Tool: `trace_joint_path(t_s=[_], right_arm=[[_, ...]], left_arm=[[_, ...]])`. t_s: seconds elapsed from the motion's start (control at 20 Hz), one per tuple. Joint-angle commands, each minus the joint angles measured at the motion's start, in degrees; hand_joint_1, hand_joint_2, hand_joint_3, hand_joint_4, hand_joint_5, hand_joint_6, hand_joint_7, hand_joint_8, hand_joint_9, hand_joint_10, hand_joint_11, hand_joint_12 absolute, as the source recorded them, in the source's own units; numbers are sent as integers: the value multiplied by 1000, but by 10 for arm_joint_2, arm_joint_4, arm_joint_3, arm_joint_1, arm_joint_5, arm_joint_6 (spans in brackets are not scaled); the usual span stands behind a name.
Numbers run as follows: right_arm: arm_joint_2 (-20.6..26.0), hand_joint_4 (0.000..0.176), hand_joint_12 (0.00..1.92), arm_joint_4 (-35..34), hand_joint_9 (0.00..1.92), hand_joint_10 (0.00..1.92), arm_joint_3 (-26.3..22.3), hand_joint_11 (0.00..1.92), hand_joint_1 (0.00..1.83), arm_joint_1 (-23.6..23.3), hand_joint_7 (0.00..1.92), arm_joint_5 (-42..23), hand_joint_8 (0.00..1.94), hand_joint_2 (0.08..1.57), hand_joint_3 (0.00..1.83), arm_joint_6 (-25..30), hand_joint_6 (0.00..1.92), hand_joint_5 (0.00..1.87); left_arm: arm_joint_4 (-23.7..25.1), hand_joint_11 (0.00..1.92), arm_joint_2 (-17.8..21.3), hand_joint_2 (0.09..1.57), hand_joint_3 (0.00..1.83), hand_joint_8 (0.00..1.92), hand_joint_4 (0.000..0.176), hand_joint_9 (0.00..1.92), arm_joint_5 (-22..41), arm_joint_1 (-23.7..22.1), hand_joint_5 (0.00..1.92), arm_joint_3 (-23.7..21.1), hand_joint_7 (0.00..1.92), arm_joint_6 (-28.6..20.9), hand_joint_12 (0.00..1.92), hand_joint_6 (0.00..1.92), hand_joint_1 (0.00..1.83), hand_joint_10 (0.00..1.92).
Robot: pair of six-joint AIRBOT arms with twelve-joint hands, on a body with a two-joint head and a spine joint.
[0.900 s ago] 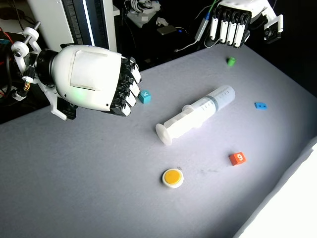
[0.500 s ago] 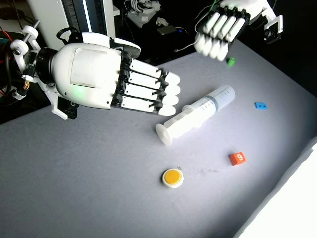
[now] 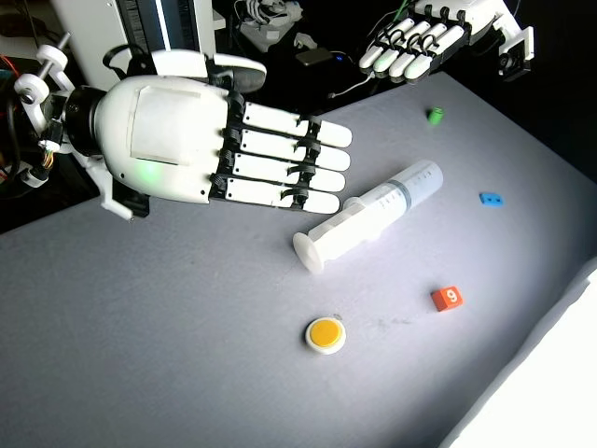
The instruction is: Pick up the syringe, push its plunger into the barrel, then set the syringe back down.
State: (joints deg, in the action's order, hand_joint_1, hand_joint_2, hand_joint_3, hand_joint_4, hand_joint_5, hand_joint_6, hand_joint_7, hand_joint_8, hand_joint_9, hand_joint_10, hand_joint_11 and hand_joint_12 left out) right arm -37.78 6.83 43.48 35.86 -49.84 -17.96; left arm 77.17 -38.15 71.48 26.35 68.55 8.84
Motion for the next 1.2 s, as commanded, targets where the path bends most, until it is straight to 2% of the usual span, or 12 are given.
trace_joint_path(t_s=[0.0,0.05,0.15,0.35,0.45,0.6,0.7,0.8,0.9,1.05,1.15], right_arm=[[2,0,0,-12,0,0,-1,0,0,-7,9,-72,3,1137,0,6,12,32],[2,0,0,-13,0,0,-1,0,0,-6,7,-74,3,1144,0,4,12,35],[2,0,0,-15,0,0,-1,0,0,-5,15,-80,5,1147,0,-6,11,35],[2,0,48,-15,48,6,-1,79,0,-4,67,-88,0,1171,7,-20,4,84],[1,0,50,-15,48,5,-1,77,0,-4,61,-88,0,1188,12,-22,0,72],[1,0,41,-15,37,1,-1,47,0,-4,61,-91,0,1199,13,-23,1,71],[1,0,50,-15,44,4,-1,60,0,-4,67,-91,4,1198,10,-24,9,90],[-1,0,57,-15,56,8,-1,69,0,-4,82,-91,9,1192,5,-24,15,110],[-1,0,51,-15,35,0,-1,47,0,-4,62,-92,0,1200,7,-24,4,89],[-1,0,55,-15,42,8,-1,44,0,-4,62,-92,6,1205,6,-24,6,86],[-1,0,57,-15,49,9,-1,41,0,-4,65,-92,6,1201,3,-24,1,75]], left_arm=[[-54,0,-1,1023,0,0,0,0,25,-1,0,-2,0,1,0,0,1034,0],[-56,0,0,1046,3,0,0,0,24,4,0,-3,0,1,0,0,1016,0],[-74,0,8,1056,7,0,0,0,-25,6,0,-11,0,-25,0,0,1007,0],[-80,0,21,1034,0,0,0,0,-85,9,0,-33,0,-35,0,0,1158,0],[-94,0,29,1022,0,0,0,0,-134,7,0,-50,0,-50,0,0,1143,0],[-142,23,46,1028,0,0,0,0,-268,1,0,-92,0,-65,12,0,1100,0],[-177,7,48,1040,2,0,0,0,-332,-12,0,-112,0,-65,7,0,1076,0],[-233,22,54,1028,0,0,0,0,-441,-20,0,-146,0,-65,17,0,1069,0],[-260,23,54,1021,0,0,0,0,-517,-26,0,-167,0,-65,23,0,1078,0],[-359,10,49,1029,0,0,0,0,-668,-41,0,-202,0,-65,27,0,1080,0],[-395,0,39,1037,2,0,0,0,-739,-52,0,-215,0,-65,5,0,1023,0]])
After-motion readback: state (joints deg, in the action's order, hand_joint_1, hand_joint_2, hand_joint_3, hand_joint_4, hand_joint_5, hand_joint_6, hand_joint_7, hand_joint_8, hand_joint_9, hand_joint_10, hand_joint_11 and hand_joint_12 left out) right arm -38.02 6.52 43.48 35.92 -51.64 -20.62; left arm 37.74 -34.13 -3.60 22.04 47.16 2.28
